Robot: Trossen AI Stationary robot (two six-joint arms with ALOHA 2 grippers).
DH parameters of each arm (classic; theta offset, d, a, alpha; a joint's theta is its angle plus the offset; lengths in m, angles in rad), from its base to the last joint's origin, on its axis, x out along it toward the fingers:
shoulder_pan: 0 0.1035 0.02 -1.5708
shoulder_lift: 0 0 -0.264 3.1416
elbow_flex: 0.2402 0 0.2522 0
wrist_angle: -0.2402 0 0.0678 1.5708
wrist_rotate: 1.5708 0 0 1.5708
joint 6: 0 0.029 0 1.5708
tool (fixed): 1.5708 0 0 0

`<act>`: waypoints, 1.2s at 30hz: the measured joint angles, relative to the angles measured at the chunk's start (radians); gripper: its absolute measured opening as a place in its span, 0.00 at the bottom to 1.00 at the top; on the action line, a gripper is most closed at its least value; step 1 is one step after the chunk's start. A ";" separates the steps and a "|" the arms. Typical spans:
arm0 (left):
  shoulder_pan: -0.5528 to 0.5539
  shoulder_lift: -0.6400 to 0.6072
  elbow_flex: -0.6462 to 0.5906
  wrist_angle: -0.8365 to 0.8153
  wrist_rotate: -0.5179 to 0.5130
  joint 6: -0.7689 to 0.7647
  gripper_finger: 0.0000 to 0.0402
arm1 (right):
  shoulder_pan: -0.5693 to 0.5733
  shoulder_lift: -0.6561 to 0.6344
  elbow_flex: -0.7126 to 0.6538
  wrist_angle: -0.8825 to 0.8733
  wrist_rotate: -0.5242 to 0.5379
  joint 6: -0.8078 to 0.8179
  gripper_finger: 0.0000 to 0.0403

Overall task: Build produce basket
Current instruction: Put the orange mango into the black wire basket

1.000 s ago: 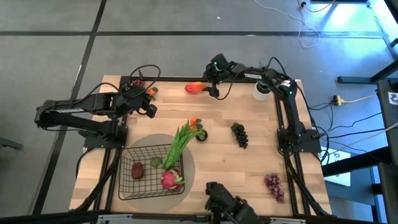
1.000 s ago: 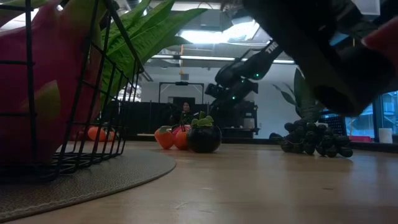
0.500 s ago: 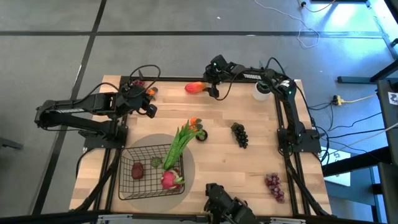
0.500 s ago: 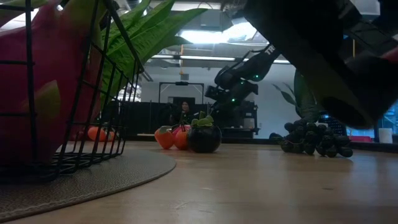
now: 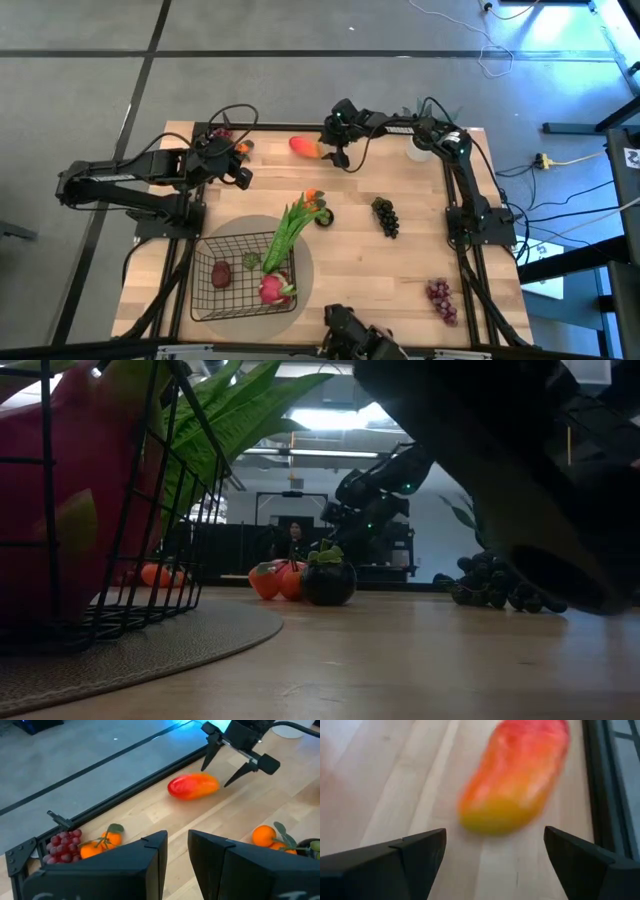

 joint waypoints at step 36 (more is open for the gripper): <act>0.000 0.000 0.000 -0.004 0.045 0.005 0.17 | 0.146 0.034 0.357 -0.214 0.306 1.217 0.80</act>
